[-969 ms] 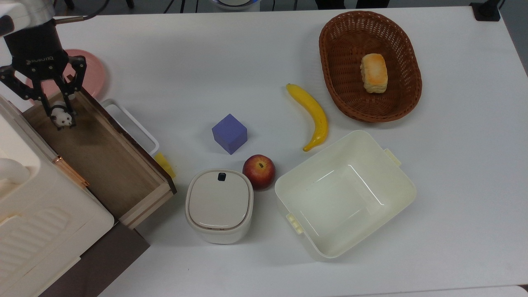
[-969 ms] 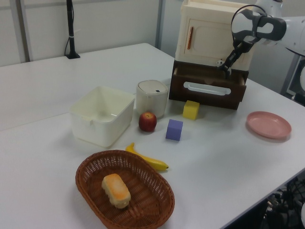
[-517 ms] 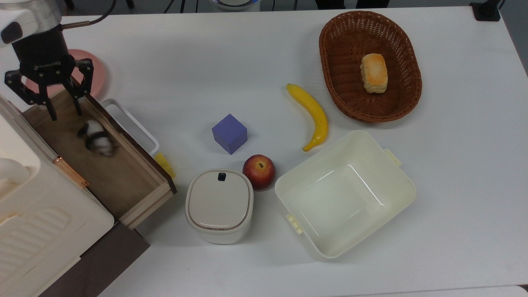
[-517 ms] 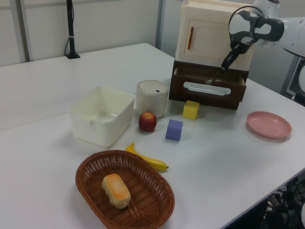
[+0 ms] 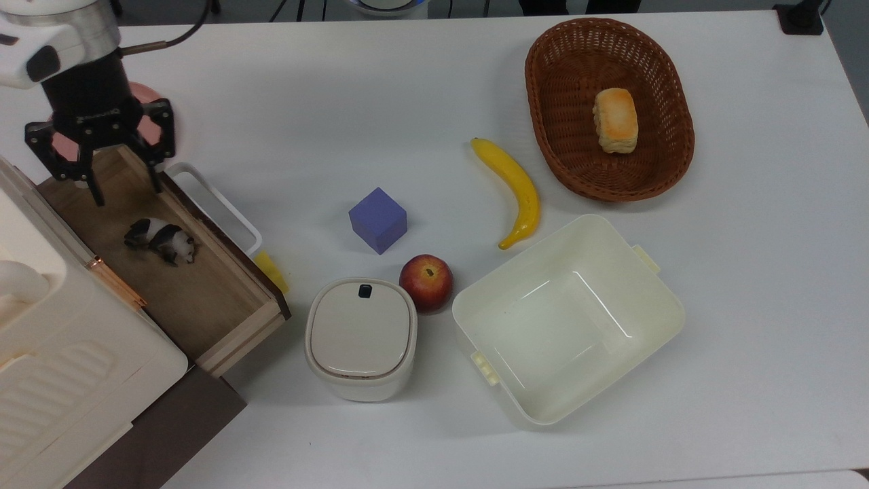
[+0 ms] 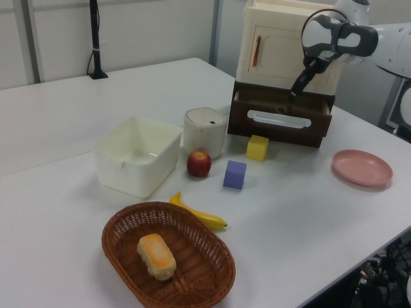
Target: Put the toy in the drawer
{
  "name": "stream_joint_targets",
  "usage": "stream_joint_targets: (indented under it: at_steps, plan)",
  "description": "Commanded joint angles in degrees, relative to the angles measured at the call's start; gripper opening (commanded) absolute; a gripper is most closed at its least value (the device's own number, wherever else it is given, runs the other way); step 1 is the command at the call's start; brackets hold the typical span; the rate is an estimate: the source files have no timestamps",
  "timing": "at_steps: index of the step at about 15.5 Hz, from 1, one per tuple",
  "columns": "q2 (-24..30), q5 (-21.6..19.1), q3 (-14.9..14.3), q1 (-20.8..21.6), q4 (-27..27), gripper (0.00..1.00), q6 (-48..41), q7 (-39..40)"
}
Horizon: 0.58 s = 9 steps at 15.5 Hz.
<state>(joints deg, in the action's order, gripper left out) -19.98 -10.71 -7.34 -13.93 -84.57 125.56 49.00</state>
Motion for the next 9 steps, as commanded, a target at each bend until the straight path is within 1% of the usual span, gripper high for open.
stream_joint_targets:
  at_steps: [1,4,6,7,9]
  plan:
    - [6.9,0.2,-0.2,3.8,-4.5,1.00,-4.8,-6.4]
    - [9.9,0.3,-0.2,7.5,-4.3,1.00,-12.0,-14.6]
    - [11.2,0.4,-0.2,10.3,-4.4,1.00,-14.9,-22.6]
    - [11.8,1.0,-0.3,11.9,-4.4,1.00,-16.4,-26.8]
    - [12.8,4.0,-0.2,15.4,-4.4,1.00,-20.4,-34.8]
